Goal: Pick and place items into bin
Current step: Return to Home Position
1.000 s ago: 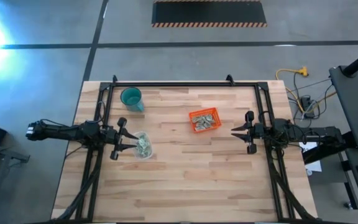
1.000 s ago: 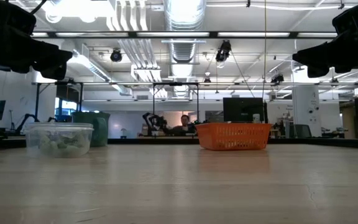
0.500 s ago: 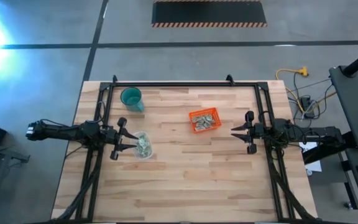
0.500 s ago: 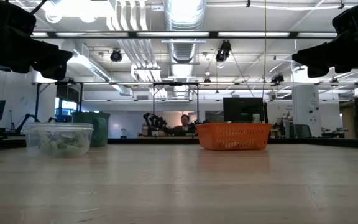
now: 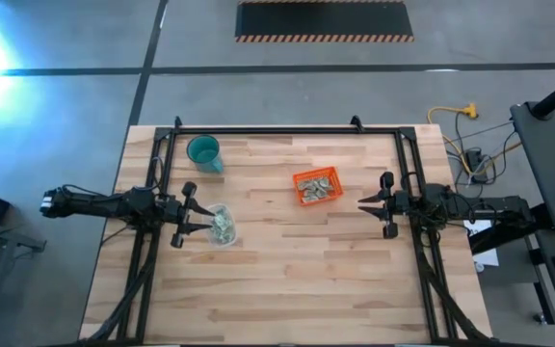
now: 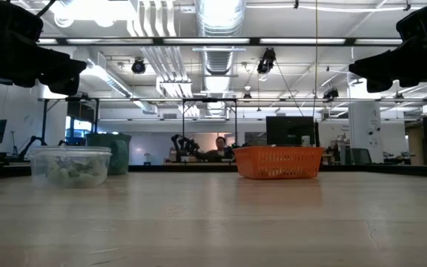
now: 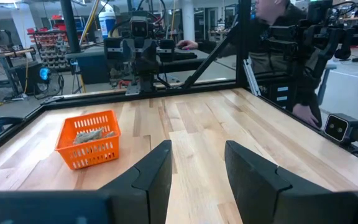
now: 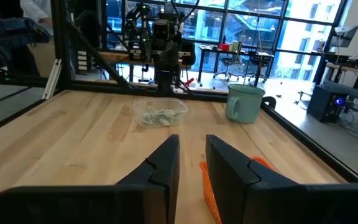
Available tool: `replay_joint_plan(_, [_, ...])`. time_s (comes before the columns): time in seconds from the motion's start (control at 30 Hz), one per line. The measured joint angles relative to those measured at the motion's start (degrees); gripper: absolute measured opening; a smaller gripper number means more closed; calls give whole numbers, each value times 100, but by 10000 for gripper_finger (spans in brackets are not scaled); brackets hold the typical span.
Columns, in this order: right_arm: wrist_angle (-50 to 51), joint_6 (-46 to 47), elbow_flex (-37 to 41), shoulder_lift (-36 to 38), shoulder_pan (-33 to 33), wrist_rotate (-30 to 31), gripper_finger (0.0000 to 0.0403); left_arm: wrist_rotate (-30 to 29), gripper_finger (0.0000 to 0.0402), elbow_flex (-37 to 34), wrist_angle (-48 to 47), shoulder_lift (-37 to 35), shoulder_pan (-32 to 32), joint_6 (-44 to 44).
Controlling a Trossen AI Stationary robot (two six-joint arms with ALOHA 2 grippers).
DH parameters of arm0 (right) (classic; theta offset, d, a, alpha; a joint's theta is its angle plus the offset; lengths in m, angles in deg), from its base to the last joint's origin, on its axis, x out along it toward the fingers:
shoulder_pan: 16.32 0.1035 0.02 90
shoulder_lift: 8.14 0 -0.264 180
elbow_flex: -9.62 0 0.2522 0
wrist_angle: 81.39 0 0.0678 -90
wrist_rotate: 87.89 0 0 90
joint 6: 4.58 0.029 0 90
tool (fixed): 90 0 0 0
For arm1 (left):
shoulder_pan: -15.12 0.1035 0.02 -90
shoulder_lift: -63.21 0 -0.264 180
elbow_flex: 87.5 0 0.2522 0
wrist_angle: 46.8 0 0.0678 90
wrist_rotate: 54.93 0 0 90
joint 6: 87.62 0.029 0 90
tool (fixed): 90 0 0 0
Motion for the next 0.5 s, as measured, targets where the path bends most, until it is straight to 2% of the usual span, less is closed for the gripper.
replay_joint_plan(0.5, [0, 12, 0, 0, 0, 0, 84, 0, 132, 0, 1, 0, 0, -1])
